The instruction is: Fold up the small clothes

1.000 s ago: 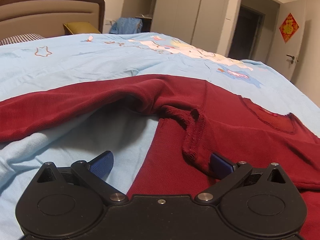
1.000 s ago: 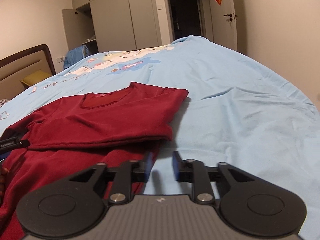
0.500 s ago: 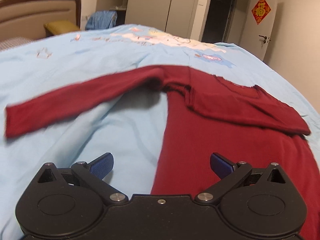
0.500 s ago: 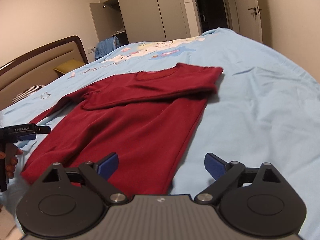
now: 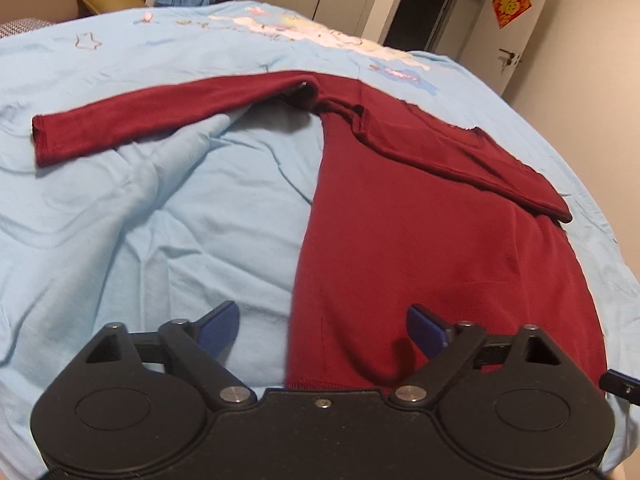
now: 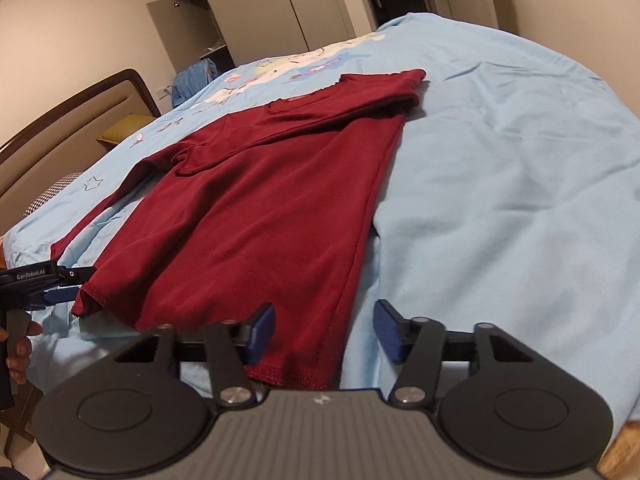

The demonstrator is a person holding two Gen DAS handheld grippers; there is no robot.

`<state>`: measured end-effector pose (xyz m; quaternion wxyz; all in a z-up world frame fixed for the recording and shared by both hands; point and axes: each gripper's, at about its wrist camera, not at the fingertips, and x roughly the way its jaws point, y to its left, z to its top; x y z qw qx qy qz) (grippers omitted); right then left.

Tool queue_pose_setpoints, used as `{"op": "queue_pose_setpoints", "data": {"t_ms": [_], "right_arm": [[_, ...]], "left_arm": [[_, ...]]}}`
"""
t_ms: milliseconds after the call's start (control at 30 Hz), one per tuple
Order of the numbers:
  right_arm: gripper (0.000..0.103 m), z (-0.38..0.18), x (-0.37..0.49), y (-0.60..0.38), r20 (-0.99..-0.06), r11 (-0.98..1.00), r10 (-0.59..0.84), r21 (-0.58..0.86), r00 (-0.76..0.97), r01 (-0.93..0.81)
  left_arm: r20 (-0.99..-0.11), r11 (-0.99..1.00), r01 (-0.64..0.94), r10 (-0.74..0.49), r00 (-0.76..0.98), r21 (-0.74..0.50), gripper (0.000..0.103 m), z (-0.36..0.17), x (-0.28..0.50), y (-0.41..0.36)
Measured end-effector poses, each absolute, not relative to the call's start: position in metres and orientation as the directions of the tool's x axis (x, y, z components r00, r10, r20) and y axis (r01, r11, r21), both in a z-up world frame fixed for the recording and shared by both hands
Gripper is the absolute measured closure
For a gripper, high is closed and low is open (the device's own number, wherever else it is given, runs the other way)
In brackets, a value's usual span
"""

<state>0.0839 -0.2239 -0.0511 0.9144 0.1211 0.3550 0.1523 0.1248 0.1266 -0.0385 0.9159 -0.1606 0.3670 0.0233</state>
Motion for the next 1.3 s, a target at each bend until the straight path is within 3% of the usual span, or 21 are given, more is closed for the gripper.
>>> {"op": "queue_pose_setpoints", "data": {"t_ms": [133, 233, 267, 400, 500, 800, 1000, 1300], "right_arm": [[0.058, -0.056, 0.085, -0.219, -0.628, 0.924, 0.365, 0.333, 0.688, -0.186], [0.084, -0.057, 0.084, -0.215, -0.641, 0.938, 0.333, 0.303, 0.691, -0.17], [0.088, -0.057, 0.084, -0.215, -0.64, 0.939, 0.33, 0.299, 0.694, -0.171], [0.097, -0.047, 0.078, -0.22, -0.611, 0.942, 0.32, 0.285, 0.724, -0.176], [0.097, -0.03, 0.073, -0.232, -0.57, 0.945, 0.302, 0.284, 0.764, -0.162], [0.098, 0.02, 0.047, -0.272, -0.491, 0.969, 0.217, 0.214, 0.844, -0.125], [0.098, 0.022, 0.025, -0.277, -0.544, 0.986, 0.156, 0.139, 0.825, -0.095], [0.103, -0.009, 0.031, -0.285, -0.62, 0.985, 0.127, 0.168, 0.774, -0.027]], "left_arm": [[-0.699, 0.946, -0.181, -0.061, 0.713, -0.268, 0.032, -0.039, 0.125, 0.124], [-0.705, 0.946, -0.173, -0.076, 0.705, -0.274, 0.052, -0.039, 0.125, 0.123], [-0.705, 0.944, -0.165, -0.092, 0.704, -0.287, 0.065, -0.039, 0.124, 0.123], [-0.706, 0.946, -0.159, -0.092, 0.702, -0.281, 0.091, -0.033, 0.123, 0.116], [-0.697, 0.943, -0.169, -0.084, 0.713, -0.287, 0.096, -0.024, 0.118, 0.112], [-0.644, 0.927, -0.158, -0.106, 0.758, -0.339, 0.098, 0.014, 0.083, 0.102], [-0.678, 0.919, -0.147, -0.155, 0.719, -0.365, 0.098, 0.004, 0.054, 0.091], [-0.701, 0.9, -0.169, -0.182, 0.689, -0.401, 0.092, -0.019, 0.061, 0.093]]}}
